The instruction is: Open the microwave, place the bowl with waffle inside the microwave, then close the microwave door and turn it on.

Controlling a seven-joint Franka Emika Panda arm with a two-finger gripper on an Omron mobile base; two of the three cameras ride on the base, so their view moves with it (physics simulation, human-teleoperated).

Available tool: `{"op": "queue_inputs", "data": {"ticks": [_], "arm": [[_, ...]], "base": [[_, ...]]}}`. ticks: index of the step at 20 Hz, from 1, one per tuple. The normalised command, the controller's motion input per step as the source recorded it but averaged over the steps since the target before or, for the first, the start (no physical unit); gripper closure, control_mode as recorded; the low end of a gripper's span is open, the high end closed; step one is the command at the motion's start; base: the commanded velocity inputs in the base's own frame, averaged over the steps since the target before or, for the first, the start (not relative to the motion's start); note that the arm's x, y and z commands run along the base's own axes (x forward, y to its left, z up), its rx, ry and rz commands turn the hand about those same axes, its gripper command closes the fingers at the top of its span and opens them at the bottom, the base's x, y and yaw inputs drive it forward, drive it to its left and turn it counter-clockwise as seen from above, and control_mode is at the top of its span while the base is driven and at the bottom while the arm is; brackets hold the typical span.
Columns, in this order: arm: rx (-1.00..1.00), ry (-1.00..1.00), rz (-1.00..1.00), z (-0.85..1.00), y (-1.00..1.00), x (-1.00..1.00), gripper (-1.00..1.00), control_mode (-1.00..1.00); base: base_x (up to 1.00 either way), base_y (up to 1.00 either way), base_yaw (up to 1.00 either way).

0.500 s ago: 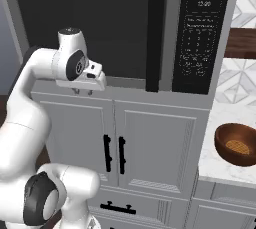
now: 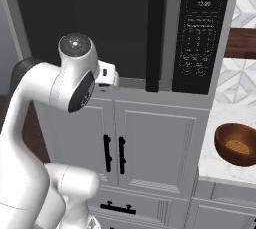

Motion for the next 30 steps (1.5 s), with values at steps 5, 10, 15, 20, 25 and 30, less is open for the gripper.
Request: {"op": "queue_inputs", "data": {"ticks": [5,10,15,20,25,30], "arm": [[0.0,-0.68,0.15,0.51,-0.66,-0.74,-1.0,-1.0],[0.01,-0.02,0.01,0.01,-0.25,-0.06,-1.0,-1.0],[0.06,0.0,0.0,0.15,-0.36,0.02,-1.0,-1.0],[0.1,0.12,-0.07,0.49,-0.5,0.16,-1.0,-1.0],[0.0,0.19,-0.1,0.23,-0.2,0.2,-1.0,-1.0],[0.01,0.02,-0.08,0.0,-0.24,0.24,-1.0,-1.0]], "base": [[0.0,0.0,0.0],[0.0,0.0,0.0],[0.0,0.0,0.0],[0.0,0.0,0.0],[0.0,0.0,0.0],[0.0,0.0,0.0]]}}
